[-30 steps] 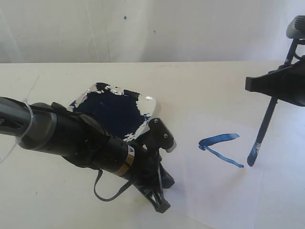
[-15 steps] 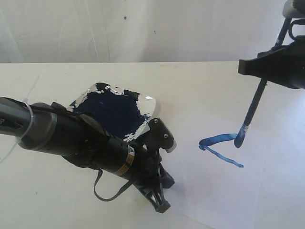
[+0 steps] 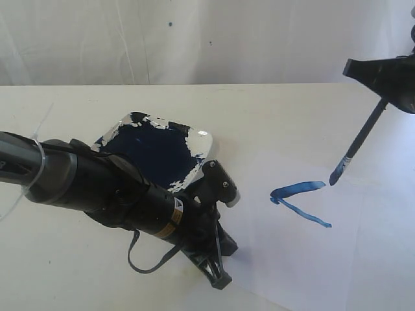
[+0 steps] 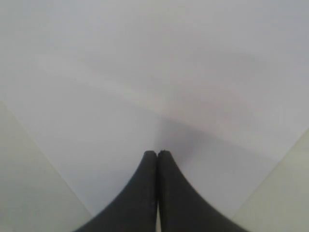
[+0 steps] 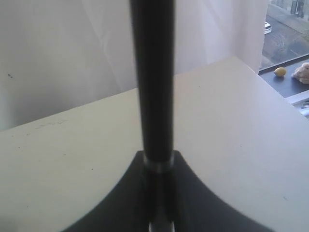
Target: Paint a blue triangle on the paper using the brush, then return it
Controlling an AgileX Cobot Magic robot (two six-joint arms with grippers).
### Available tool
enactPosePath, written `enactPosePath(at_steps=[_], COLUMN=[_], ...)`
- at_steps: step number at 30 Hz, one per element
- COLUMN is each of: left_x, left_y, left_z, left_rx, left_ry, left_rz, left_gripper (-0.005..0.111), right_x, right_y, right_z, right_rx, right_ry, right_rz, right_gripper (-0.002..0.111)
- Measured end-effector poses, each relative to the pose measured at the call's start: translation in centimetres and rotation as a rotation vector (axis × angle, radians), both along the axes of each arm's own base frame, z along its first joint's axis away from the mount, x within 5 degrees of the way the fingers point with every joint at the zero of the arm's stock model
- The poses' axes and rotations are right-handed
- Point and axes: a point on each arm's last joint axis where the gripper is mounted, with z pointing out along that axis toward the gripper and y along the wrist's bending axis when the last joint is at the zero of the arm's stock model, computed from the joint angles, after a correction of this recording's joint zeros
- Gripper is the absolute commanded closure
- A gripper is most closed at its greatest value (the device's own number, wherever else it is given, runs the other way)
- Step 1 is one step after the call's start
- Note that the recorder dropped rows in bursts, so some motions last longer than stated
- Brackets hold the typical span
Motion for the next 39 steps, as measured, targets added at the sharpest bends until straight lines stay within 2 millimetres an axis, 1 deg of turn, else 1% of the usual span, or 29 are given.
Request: enactPosePath(at_steps=[6,10,16,39], left_x=[0.0,0.0,0.0,0.0], left_y=[0.0,0.0,0.0,0.0], left_z=[0.0,0.0,0.0,0.0], left_rx=[-0.001,0.000,0.000,0.000], left_ry=[0.001,0.000,0.000,0.000], left_rz=[-0.001,-0.002,-0.002,-0.002], left_gripper=[0.107,0.107,0.107,0.107], right_x=[1.8,2.3,2.5,2.5], right_y=[0.8,1.0,1.1,1.1], right_z=[-0.6,-1.1,-1.4,-1.5], right_rx=[-0.007,-0.014,-0.018,-0.019], right_ry=[0.023,0.037,0.049,0.051], right_rz=[0.001,0.001,0.003,0.003], right_gripper=[0.108,0.108,0.108,0.108])
